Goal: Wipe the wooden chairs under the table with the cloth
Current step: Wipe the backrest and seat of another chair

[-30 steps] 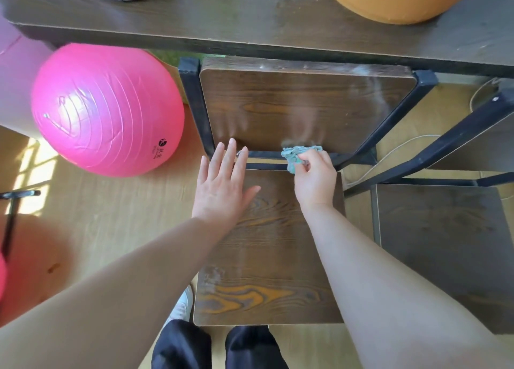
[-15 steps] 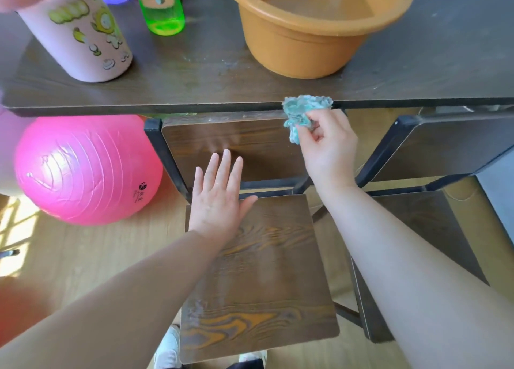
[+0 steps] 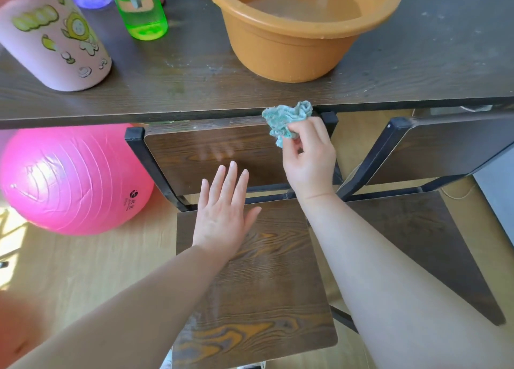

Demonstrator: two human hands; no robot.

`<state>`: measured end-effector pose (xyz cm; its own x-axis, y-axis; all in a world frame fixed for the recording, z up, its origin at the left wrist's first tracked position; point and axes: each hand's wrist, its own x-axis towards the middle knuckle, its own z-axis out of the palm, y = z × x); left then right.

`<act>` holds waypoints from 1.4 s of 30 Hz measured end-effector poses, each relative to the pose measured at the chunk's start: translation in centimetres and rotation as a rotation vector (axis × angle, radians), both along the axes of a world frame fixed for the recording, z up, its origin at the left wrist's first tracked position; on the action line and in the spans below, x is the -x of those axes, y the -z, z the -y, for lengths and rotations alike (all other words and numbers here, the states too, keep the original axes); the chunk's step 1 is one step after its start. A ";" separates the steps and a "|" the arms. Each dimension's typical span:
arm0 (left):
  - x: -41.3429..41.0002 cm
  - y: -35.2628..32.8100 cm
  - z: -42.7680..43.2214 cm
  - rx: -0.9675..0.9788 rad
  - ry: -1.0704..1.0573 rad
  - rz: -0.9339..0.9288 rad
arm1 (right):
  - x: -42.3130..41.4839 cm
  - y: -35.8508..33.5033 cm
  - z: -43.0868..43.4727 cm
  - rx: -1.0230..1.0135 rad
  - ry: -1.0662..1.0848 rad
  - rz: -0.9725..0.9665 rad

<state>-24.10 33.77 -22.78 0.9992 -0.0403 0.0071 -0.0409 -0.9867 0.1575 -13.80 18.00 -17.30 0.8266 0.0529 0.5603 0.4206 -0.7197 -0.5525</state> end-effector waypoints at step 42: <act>-0.9 -1.6 2.9 0.086 -0.020 0.038 | -0.2 -0.7 3.8 -0.163 0.189 -0.196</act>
<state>-23.21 30.87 -21.20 0.9987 -0.0175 0.0479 -0.0285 -0.9703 0.2403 -13.59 14.20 -16.57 0.9061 -0.1895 0.3782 0.1618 -0.6707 -0.7239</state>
